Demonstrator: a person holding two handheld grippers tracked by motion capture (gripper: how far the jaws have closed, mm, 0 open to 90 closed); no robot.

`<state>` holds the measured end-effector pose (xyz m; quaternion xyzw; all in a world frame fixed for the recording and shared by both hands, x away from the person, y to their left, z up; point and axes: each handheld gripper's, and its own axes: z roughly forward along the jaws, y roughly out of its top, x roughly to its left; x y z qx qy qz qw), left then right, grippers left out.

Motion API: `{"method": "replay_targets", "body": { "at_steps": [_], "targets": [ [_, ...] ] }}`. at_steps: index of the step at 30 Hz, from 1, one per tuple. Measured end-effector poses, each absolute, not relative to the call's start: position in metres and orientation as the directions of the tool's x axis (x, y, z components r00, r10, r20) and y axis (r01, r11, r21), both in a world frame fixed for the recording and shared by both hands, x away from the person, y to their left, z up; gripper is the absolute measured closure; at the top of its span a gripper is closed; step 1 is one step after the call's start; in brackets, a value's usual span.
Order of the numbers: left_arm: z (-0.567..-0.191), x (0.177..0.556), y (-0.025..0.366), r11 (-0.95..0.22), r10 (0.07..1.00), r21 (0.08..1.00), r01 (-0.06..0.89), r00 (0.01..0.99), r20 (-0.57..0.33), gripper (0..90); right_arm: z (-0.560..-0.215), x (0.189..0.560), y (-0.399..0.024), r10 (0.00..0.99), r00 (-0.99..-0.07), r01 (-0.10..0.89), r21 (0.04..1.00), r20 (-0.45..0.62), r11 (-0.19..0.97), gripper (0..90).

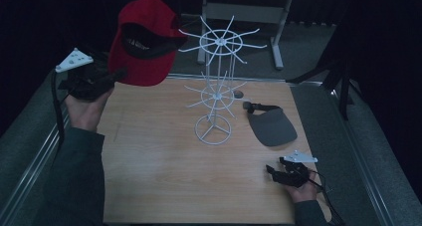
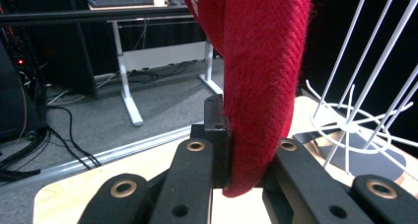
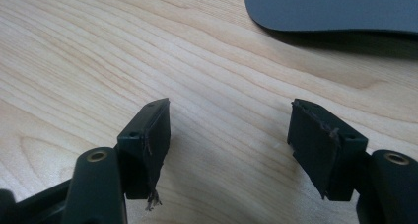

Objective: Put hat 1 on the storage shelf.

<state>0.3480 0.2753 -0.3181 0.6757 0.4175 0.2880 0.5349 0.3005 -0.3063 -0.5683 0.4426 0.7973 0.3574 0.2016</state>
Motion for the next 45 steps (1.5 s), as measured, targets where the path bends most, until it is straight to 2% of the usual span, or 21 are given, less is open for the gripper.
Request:
{"method": "replay_targets", "body": {
  "at_steps": [12, 30, 45],
  "targets": [
    [-0.308, 0.347, 0.273, -0.038, 0.867, 0.974, 0.223, 0.492, -0.079, 85.6, -0.568, 0.300, -0.306, 0.850, -0.526, 0.564, 0.748, -0.001, 0.350, 32.5],
    [-0.299, 0.321, 0.277, -0.056, 0.836, 0.985, 0.164, 0.547, -0.044, 85.6, -0.568, 0.300, -0.306, 0.850, -0.527, 0.562, 0.748, -0.005, 0.353, 32.5],
    [-0.320, 0.305, 0.283, -0.057, 0.826, 0.986, 0.157, 0.563, -0.042, 85.5, -0.568, 0.300, -0.306, 0.850, -0.526, 0.562, 0.748, -0.006, 0.353, 32.4]
  ]
}}
